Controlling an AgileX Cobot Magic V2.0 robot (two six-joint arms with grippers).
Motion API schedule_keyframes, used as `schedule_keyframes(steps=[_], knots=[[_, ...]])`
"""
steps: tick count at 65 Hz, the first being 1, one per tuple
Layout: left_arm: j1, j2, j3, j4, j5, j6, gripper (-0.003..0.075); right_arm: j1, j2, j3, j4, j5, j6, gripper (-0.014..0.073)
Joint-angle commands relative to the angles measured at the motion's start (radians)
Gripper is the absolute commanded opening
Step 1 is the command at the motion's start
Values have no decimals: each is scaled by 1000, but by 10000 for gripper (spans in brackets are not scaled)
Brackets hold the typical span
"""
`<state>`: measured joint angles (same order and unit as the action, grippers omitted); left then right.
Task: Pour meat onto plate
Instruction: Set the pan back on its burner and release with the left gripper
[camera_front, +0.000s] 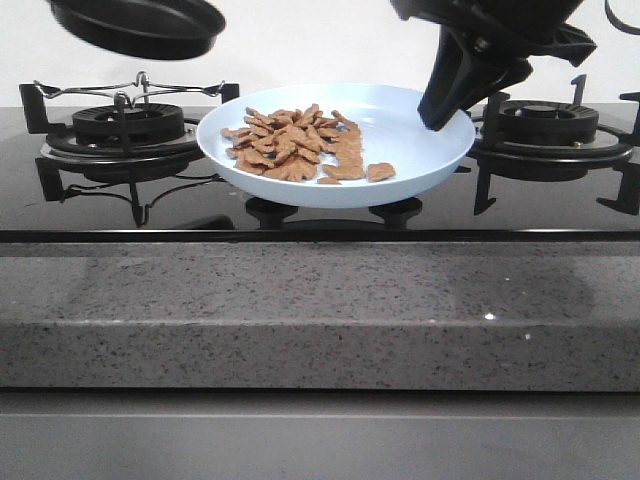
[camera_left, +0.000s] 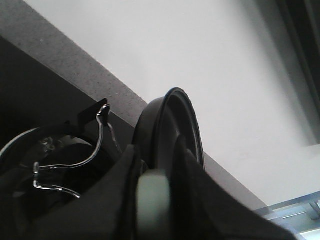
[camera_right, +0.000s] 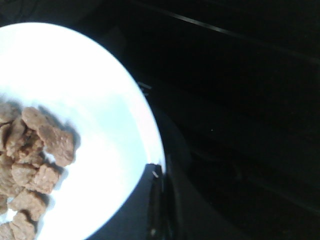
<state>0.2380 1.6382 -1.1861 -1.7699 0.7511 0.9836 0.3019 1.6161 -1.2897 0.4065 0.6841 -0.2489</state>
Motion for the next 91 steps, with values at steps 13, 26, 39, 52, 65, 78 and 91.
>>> schedule_keyframes(steps=[13, 26, 39, 52, 65, 78, 91], knots=[[44, 50, -42, -94, 79, -55, -20, -1, -50, -19, 9, -36, -10, -114], [44, 93, -44, -94, 105, -124, -20, -1, -50, -19, 9, -35, -10, -114], [44, 99, -44, -91, 120, -126, 109, -1, -50, -19, 9, -34, -10, -114], [46, 99, -44, -74, 120, -126, 422, -1, -50, -19, 9, -34, -10, -114], [57, 97, -44, -36, 147, -126, 496, -1, -50, -19, 9, -34, -10, -114], [117, 70, -44, 60, 188, -152, 496, -1, -50, -19, 9, -34, -10, -114], [162, -31, -44, 268, 188, -211, 496, -1, -50, -19, 9, -34, -10, -114]])
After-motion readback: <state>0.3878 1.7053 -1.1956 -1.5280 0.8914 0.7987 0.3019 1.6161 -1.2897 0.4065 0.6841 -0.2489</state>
